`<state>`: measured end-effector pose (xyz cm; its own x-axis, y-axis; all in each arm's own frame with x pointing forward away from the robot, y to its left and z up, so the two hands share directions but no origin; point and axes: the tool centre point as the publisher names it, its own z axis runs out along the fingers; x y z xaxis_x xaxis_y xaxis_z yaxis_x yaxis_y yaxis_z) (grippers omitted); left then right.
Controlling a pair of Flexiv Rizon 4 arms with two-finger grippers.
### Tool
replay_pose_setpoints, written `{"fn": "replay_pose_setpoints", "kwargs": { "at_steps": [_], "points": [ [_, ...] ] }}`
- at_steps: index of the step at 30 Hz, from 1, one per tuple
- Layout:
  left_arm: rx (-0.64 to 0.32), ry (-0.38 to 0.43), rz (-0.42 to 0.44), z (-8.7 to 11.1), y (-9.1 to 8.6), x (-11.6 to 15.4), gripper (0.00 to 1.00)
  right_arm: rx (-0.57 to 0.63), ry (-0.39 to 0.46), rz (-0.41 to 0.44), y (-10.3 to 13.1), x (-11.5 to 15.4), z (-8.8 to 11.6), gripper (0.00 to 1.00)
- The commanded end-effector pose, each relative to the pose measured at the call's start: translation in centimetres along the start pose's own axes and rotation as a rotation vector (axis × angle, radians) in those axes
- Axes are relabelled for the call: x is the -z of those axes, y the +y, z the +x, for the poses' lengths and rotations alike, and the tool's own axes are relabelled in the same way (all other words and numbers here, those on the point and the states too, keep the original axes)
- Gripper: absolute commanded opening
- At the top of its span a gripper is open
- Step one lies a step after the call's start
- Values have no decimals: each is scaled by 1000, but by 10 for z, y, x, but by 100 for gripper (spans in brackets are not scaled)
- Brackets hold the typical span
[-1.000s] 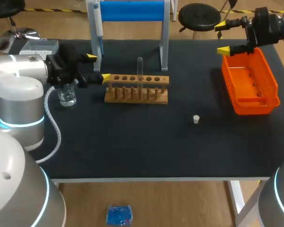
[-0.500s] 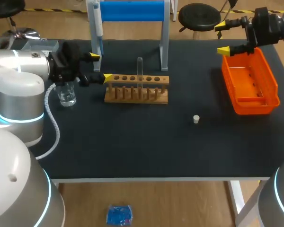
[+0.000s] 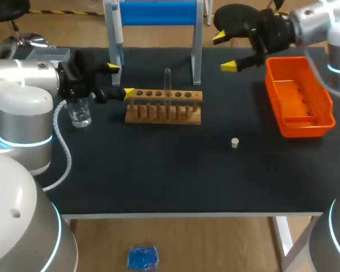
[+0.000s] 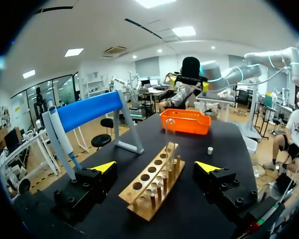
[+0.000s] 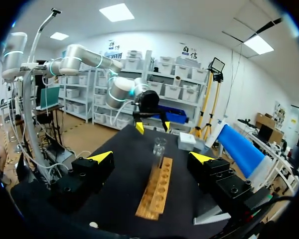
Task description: Invert the test tube, pick up the pipette, mount the tip to pipette, aspirate from beaker and dispense into the tube, eject the tip, return the pipette, and cap with the stopper.
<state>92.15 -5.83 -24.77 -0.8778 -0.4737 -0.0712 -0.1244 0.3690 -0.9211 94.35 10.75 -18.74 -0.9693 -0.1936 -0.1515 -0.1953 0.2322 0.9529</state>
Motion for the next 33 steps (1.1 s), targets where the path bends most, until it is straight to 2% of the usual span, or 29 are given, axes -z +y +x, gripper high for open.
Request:
{"fn": "replay_pose_setpoints", "kwargs": {
  "at_steps": [1,5,13,16,23,33],
  "points": [
    [-1,3,1,-1,0,0,100,-12,45,-14,-6,-37,-12,100],
    [-1,3,1,-1,0,0,100,-52,48,-34,-5,-55,-7,100],
    [-1,3,1,-1,0,0,100,-116,-1,-99,-14,-77,24,100],
    [-1,3,1,-1,0,0,100,-130,-19,-120,-19,-84,30,100],
    [-1,3,1,-1,0,0,100,-142,-46,-148,-27,-106,35,100],
    [-1,3,1,-1,0,0,100,-161,-50,-186,-42,-126,27,100]
  ]
}}
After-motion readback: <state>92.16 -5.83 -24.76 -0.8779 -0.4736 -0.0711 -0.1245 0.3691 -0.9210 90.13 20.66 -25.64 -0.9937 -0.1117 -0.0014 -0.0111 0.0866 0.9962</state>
